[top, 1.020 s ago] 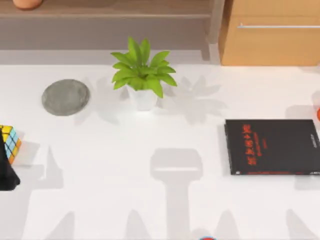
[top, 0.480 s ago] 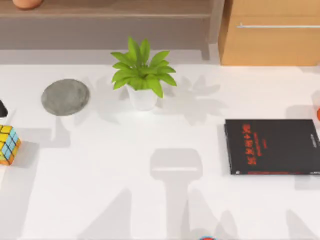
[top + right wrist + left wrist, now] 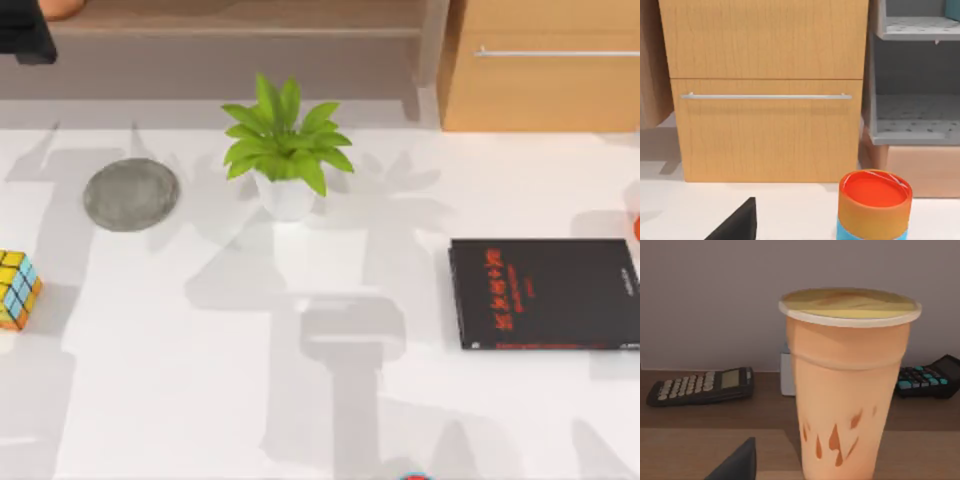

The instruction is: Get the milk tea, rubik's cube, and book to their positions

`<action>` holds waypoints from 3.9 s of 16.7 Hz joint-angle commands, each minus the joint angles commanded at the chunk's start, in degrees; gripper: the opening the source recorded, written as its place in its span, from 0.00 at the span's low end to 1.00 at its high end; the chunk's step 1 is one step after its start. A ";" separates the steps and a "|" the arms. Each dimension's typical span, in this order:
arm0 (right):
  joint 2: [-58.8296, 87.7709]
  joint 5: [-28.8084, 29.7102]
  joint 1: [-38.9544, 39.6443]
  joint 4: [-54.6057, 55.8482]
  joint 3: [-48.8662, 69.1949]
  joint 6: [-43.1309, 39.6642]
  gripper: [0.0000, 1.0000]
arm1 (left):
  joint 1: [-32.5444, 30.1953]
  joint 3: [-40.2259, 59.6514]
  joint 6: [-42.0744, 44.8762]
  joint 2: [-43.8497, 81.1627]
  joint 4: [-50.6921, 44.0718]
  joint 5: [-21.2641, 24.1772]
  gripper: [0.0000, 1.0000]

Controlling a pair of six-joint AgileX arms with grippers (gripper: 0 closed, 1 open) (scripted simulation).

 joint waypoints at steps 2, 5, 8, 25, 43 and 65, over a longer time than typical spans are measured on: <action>0.00 0.00 0.00 0.00 0.00 0.00 1.00 | -0.04 4.63 0.02 9.42 4.21 0.20 1.00; 0.00 0.00 0.00 0.00 0.00 0.00 1.00 | -0.12 9.84 0.04 19.56 8.95 0.46 1.00; 0.00 0.00 0.00 0.00 0.00 0.00 1.00 | -0.18 12.41 0.05 24.23 11.29 0.60 1.00; 0.00 0.00 0.00 0.00 0.00 0.00 1.00 | -0.60 33.72 -0.03 39.32 5.15 0.41 1.00; 0.00 0.00 0.00 0.00 0.00 0.00 1.00 | -0.61 34.14 -0.03 39.63 4.99 0.40 0.00; 0.00 0.00 0.00 0.00 0.00 0.00 1.00 | -0.07 13.69 0.15 23.13 9.03 0.52 0.00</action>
